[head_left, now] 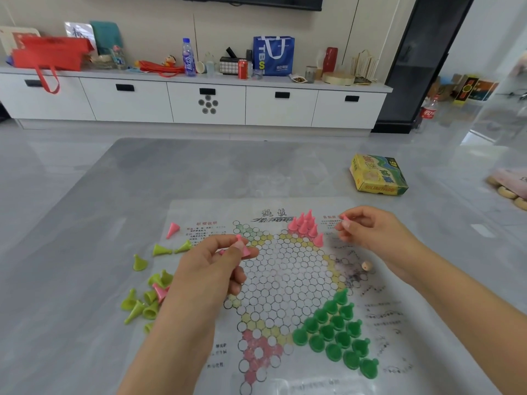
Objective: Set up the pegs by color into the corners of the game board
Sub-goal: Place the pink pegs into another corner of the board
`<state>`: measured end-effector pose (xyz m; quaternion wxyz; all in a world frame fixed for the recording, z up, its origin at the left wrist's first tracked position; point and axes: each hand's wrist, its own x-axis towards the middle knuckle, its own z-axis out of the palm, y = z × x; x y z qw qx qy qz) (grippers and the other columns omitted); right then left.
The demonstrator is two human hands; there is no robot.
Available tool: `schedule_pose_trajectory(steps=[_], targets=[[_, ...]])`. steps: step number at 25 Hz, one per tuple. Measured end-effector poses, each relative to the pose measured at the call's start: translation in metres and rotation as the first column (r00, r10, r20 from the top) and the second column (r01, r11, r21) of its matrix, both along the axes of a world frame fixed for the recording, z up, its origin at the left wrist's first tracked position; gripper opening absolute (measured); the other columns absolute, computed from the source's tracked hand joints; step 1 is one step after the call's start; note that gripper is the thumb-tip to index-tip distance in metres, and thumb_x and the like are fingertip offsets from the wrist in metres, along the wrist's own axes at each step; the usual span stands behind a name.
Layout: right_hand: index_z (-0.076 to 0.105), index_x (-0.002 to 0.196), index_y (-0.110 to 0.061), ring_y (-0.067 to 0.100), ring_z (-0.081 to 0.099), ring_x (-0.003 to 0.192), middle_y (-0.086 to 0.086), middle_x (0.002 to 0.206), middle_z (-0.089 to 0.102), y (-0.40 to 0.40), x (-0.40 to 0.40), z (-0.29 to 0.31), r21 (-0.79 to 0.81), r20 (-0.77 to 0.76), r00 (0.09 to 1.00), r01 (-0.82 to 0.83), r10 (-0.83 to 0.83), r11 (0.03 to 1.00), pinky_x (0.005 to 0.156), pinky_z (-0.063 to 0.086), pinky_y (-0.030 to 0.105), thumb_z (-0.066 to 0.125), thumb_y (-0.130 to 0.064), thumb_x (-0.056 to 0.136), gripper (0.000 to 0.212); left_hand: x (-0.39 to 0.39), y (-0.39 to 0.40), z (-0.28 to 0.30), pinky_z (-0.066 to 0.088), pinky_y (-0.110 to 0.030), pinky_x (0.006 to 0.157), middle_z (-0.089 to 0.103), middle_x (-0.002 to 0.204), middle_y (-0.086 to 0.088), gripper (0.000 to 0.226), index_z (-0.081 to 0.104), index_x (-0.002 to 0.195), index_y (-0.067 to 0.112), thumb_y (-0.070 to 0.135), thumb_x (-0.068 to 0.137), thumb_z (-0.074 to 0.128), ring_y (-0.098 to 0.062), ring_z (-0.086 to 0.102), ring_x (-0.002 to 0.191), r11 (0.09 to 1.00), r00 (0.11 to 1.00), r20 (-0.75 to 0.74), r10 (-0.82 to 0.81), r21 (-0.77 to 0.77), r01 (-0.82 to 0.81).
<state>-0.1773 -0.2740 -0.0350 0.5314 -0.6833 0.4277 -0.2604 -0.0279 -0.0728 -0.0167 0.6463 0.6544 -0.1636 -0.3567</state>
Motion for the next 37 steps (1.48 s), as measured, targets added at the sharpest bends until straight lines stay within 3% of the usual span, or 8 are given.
schedule_pose_trajectory(steps=[3, 6, 9, 12, 19, 23, 28, 37], targets=[[0.055, 0.095, -0.007, 0.017, 0.067, 0.082, 0.014, 0.095, 0.067, 0.0, 0.001, 0.007, 0.021, 0.024, 1.0, 0.001, -0.002, 1.0, 0.069, 0.057, 0.017, 0.05, -0.007, 0.091, 0.006, -0.002, 0.001, 0.002, 0.027, -0.01, 0.03, 0.061, 0.045, 0.011, 0.013, 0.064, 0.093, 0.01, 0.015, 0.091, 0.052, -0.006, 0.039, 0.037, 1.0, 1.0, 0.007, -0.008, 0.004, 0.008], [0.057, 0.089, -0.012, 0.012, 0.064, 0.087, 0.003, 0.095, 0.066, 0.002, 0.011, 0.015, -0.142, -0.076, 0.996, -0.055, 0.044, 0.988, 0.073, 0.053, 0.02, 0.054, -0.012, 0.089, 0.003, -0.001, 0.002, 0.002, 0.027, -0.009, 0.03, 0.062, 0.048, 0.01, 0.012, 0.064, 0.092, 0.012, 0.014, 0.09, 0.052, -0.006, 0.04, 0.038, 1.0, 1.0, 0.016, -0.014, 0.01, 0.013], [0.065, 0.087, -0.016, 0.009, 0.051, 0.072, -0.003, 0.08, 0.056, 0.005, 0.023, 0.022, -0.391, -0.19, 0.981, -0.113, 0.04, 0.913, 0.063, 0.042, 0.016, 0.063, -0.016, 0.082, 0.005, 0.0, 0.003, 0.002, 0.032, -0.01, 0.034, 0.07, 0.07, 0.001, 0.01, 0.065, 0.088, 0.014, 0.012, 0.088, 0.055, -0.008, 0.043, 0.043, 1.0, 0.999, 0.03, -0.023, 0.006, 0.023], [0.066, 0.083, -0.016, 0.006, 0.053, 0.065, -0.003, 0.074, 0.061, 0.008, 0.035, 0.023, -0.473, -0.243, 0.966, -0.202, 0.094, 0.858, 0.059, 0.043, 0.01, 0.064, -0.012, 0.081, 0.006, 0.001, 0.003, -0.001, 0.039, -0.014, 0.044, 0.065, 0.065, -0.004, 0.011, 0.068, 0.081, 0.02, 0.013, 0.084, 0.061, -0.006, 0.046, 0.042, 0.998, 0.996, 0.069, -0.063, 0.003, 0.063], [0.061, 0.087, -0.017, 0.009, 0.066, 0.067, -0.007, 0.074, 0.067, 0.008, 0.053, 0.022, -0.493, -0.656, 0.743, -0.557, 0.134, 0.668, 0.057, 0.045, 0.012, 0.056, -0.014, 0.086, 0.005, 0.002, 0.004, -0.003, 0.042, -0.017, 0.05, 0.055, 0.058, 0.0, 0.013, 0.071, 0.08, 0.023, 0.014, 0.084, 0.061, -0.006, 0.047, 0.043, 0.997, 0.991, 0.102, -0.082, 0.006, 0.082], [0.063, 0.09, -0.009, 0.0, 0.05, 0.069, -0.02, 0.072, 0.039, 0.008, 0.059, 0.025, -0.451, -0.789, 0.598, -0.719, 0.139, 0.529, 0.057, 0.038, 0.012, 0.052, -0.008, 0.087, 0.012, 0.002, 0.004, -0.002, 0.042, -0.019, 0.052, 0.055, 0.058, 0.0, 0.015, 0.07, 0.079, 0.025, 0.015, 0.084, 0.061, -0.005, 0.047, 0.044, 0.997, 0.99, 0.112, -0.082, 0.009, 0.082], [0.064, 0.089, -0.015, 0.01, 0.04, 0.093, -0.01, 0.088, 0.047, 0.01, 0.06, 0.016, -0.472, -0.816, 0.568, -0.762, 0.107, 0.444, 0.068, 0.04, 0.022, 0.055, -0.012, 0.085, 0.01, 0.003, 0.005, -0.003, 0.041, -0.018, 0.05, 0.055, 0.055, 0.002, 0.015, 0.07, 0.08, 0.026, 0.017, 0.085, 0.06, -0.006, 0.047, 0.044, 0.996, 0.989, 0.123, -0.084, 0.022, 0.081], [0.062, 0.094, -0.014, 0.005, 0.031, 0.09, -0.024, 0.071, 0.026, 0.009, 0.058, 0.013, -0.473, -0.818, 0.566, -0.766, 0.107, 0.436, 0.074, 0.034, 0.021, 0.054, -0.017, 0.088, 0.011, 0.003, 0.004, -0.004, 0.041, -0.019, 0.052, 0.055, 0.054, 0.003, 0.014, 0.069, 0.08, 0.027, 0.017, 0.085, 0.06, -0.005, 0.046, 0.043, 0.996, 0.986, 0.141, -0.084, 0.026, 0.081]])
